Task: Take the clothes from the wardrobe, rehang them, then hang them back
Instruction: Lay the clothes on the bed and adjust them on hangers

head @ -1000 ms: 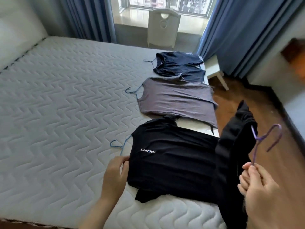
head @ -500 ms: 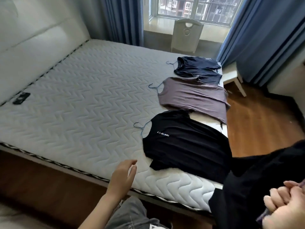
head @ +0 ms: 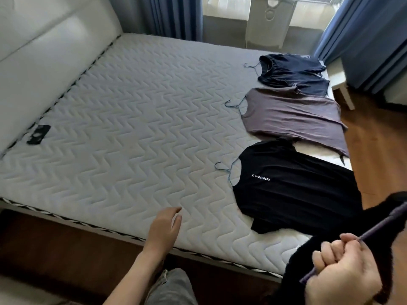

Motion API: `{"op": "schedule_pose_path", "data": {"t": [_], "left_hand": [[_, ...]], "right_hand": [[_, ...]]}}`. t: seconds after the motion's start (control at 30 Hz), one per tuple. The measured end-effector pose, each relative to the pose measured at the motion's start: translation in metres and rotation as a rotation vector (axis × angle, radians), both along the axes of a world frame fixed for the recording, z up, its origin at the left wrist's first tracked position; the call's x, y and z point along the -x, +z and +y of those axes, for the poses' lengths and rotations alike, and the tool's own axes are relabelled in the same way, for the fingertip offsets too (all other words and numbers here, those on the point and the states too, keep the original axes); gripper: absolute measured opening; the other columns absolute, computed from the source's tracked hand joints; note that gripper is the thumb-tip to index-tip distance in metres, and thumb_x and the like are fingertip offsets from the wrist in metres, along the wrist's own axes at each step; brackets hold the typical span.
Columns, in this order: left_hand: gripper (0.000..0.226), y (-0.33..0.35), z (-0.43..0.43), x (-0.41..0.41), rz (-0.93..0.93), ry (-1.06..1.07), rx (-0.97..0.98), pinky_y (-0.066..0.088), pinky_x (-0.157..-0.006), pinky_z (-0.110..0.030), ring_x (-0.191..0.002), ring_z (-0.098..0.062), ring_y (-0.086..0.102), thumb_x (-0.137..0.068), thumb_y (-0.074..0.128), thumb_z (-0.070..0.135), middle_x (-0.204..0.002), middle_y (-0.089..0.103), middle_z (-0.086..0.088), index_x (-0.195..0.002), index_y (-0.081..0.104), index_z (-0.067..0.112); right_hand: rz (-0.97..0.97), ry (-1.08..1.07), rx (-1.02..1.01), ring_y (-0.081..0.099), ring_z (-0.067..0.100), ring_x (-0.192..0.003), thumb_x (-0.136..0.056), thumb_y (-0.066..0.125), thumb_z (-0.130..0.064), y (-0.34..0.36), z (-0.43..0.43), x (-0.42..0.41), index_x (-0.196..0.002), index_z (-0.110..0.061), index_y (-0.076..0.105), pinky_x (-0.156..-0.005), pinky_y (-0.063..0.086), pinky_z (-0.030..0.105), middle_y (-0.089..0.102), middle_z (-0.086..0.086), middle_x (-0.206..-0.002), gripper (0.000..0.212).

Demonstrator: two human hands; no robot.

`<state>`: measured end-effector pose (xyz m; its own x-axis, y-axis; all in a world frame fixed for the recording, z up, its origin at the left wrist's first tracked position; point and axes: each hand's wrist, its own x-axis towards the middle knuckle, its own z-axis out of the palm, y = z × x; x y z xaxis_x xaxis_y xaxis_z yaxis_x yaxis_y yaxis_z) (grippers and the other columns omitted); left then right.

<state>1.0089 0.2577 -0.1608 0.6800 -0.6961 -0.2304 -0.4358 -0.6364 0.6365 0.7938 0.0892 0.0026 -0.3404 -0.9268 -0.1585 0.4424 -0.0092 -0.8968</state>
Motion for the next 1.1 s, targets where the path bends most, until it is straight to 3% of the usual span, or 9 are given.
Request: {"op": "schedule_pose_path", "data": {"t": [0.07, 0.23, 0.4, 0.63, 0.73, 0.83, 0.9, 0.97, 1.1], "left_hand": [[0.055, -0.004, 0.007, -0.056, -0.011, -0.011, -0.011, 0.04, -0.095, -0.025, -0.118, -0.019, 0.057, -0.089, 0.035, 0.045, -0.123, 0.065, -0.002, -0.126, 0.063, 0.013], [0.047, -0.002, 0.021, -0.178, -0.084, -0.006, 0.005, 0.043, -0.096, -0.031, -0.116, -0.024, 0.058, -0.091, 0.04, 0.034, -0.121, 0.067, -0.007, -0.123, 0.064, 0.009], [0.053, -0.025, 0.017, -0.278, -0.137, 0.077, 0.028, 0.046, -0.093, -0.037, -0.11, -0.03, 0.061, -0.088, 0.037, 0.037, -0.113, 0.069, -0.013, -0.117, 0.067, 0.004], [0.034, -0.122, -0.019, -0.419, -0.176, 0.193, 0.031, 0.045, -0.097, -0.042, -0.116, -0.035, 0.058, -0.092, 0.05, 0.016, -0.12, 0.067, -0.017, -0.119, 0.066, 0.002], [0.035, -0.179, -0.04, -0.472, -0.227, 0.23, 0.029, 0.043, -0.099, -0.044, -0.118, -0.037, 0.056, -0.092, 0.053, 0.013, -0.124, 0.064, -0.018, -0.124, 0.063, 0.001], [0.043, -0.246, -0.062, -0.513, -0.257, 0.238, -0.034, 0.041, -0.104, -0.047, -0.122, -0.039, 0.054, -0.092, 0.049, 0.017, -0.131, 0.06, -0.02, -0.13, 0.059, 0.0], [0.055, -0.297, -0.074, -0.533, -0.291, 0.171, -0.113, 0.043, -0.103, -0.049, -0.121, -0.04, 0.056, -0.087, 0.039, 0.029, -0.131, 0.061, -0.021, -0.129, 0.06, 0.0], [0.064, -0.346, -0.082, -0.545, -0.322, 0.099, -0.194, 0.041, -0.105, -0.051, -0.124, -0.037, 0.055, -0.086, 0.03, 0.037, -0.135, 0.06, -0.017, -0.133, 0.058, 0.006], [0.061, -0.393, -0.084, -0.543, -0.442, 0.11, -0.224, 0.03, -0.112, -0.043, -0.131, -0.033, 0.046, -0.088, 0.031, 0.04, -0.144, 0.053, -0.008, -0.142, 0.05, 0.018]], "right_hand": [[0.158, 0.074, -0.047, 0.023, 0.001, -0.036, -0.096, 0.033, -0.008, 0.0, 0.025, -0.027, -0.071, -0.017, 0.05, -0.032, 0.014, 0.019, 0.032, -0.014, -0.045, 0.032], [0.161, 0.099, -0.103, 0.024, 0.003, -0.04, -0.099, 0.031, -0.008, 0.002, 0.05, -0.167, -0.076, -0.015, 0.048, -0.035, 0.016, 0.018, 0.031, -0.011, -0.051, 0.029], [0.037, 0.189, -0.077, 0.024, 0.005, -0.043, -0.101, 0.028, -0.008, -0.008, 0.031, -0.317, -0.082, -0.013, 0.045, -0.037, 0.021, 0.02, 0.031, -0.011, -0.052, 0.026], [-0.185, 0.232, -0.112, 0.026, 0.007, -0.038, -0.102, 0.023, -0.007, -0.077, -0.076, -0.527, -0.09, -0.007, 0.042, -0.038, 0.025, 0.019, 0.029, 0.0, -0.06, 0.022], [-0.211, 0.256, -0.114, 0.03, 0.013, -0.045, -0.104, 0.023, -0.009, -0.126, -0.134, -0.607, -0.088, -0.007, 0.04, -0.037, 0.031, 0.019, 0.033, 0.004, -0.064, 0.023], [-0.114, 0.325, -0.144, 0.041, 0.014, -0.038, -0.103, 0.025, -0.009, -0.199, -0.184, -0.662, -0.088, -0.006, 0.04, -0.044, 0.044, 0.025, 0.041, 0.007, -0.061, 0.021], [-0.003, 0.385, -0.182, 0.049, 0.015, -0.041, -0.101, 0.029, -0.005, -0.261, -0.209, -0.681, -0.092, -0.002, 0.043, -0.047, 0.048, 0.027, 0.05, 0.01, -0.061, 0.018], [0.105, 0.432, -0.226, 0.055, 0.018, -0.049, -0.1, 0.035, -0.004, -0.322, -0.227, -0.686, -0.082, 0.003, 0.048, -0.049, 0.051, 0.028, 0.059, 0.01, -0.064, 0.023], [0.159, 0.516, -0.25, 0.062, 0.02, -0.059, -0.098, 0.045, -0.001, -0.416, -0.246, -0.683, -0.074, 0.002, 0.053, -0.055, 0.058, 0.026, 0.062, 0.012, -0.071, 0.025]]}}
